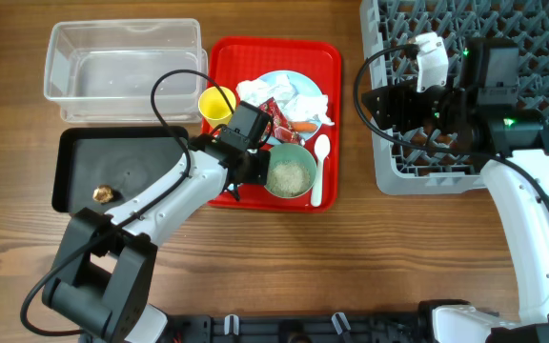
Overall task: Sort waste into correct bins and load items into the dishwasher rack
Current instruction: 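Move the left gripper back above the red tray, then grasp the white tissues on the blue plate with the left gripper, then carry the tissues into the clear plastic bin and release, then grasp the red snack wrapper on the plate with the left gripper, then drop the red wrapper into the clear plastic bin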
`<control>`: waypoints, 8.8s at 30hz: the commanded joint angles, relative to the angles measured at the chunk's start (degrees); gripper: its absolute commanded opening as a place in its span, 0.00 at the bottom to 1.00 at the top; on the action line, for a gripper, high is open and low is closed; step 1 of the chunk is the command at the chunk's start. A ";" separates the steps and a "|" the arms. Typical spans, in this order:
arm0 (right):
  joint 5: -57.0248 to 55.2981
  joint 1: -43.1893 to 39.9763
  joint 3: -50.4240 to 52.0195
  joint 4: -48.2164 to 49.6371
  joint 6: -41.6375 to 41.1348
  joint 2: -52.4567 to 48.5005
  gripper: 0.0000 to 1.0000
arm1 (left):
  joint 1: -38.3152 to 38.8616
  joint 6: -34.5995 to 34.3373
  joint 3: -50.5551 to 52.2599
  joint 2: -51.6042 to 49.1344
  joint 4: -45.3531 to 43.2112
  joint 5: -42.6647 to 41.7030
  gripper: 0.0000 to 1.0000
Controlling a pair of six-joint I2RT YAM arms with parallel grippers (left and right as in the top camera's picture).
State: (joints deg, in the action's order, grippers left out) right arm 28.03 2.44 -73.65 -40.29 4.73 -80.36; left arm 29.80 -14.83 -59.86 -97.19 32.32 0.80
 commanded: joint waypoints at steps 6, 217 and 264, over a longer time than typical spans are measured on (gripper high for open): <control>-0.24 0.17 -0.81 1.09 -0.17 0.26 0.85 | 0.20 -2.40 -0.46 -0.35 0.09 -0.09 0.37; -15.98 -0.04 0.44 1.64 -15.26 -3.54 0.90 | 1.77 7.87 -46.86 -28.02 26.77 -4.85 0.88; -15.98 -0.04 0.42 1.22 -15.26 -3.56 0.90 | -7.91 -5.18 -43.56 -12.85 17.46 -4.42 0.04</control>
State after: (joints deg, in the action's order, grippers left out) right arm 11.55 2.44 -73.49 -39.05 -11.25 -83.59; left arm 26.74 -17.43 -101.08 -117.45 49.43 -3.40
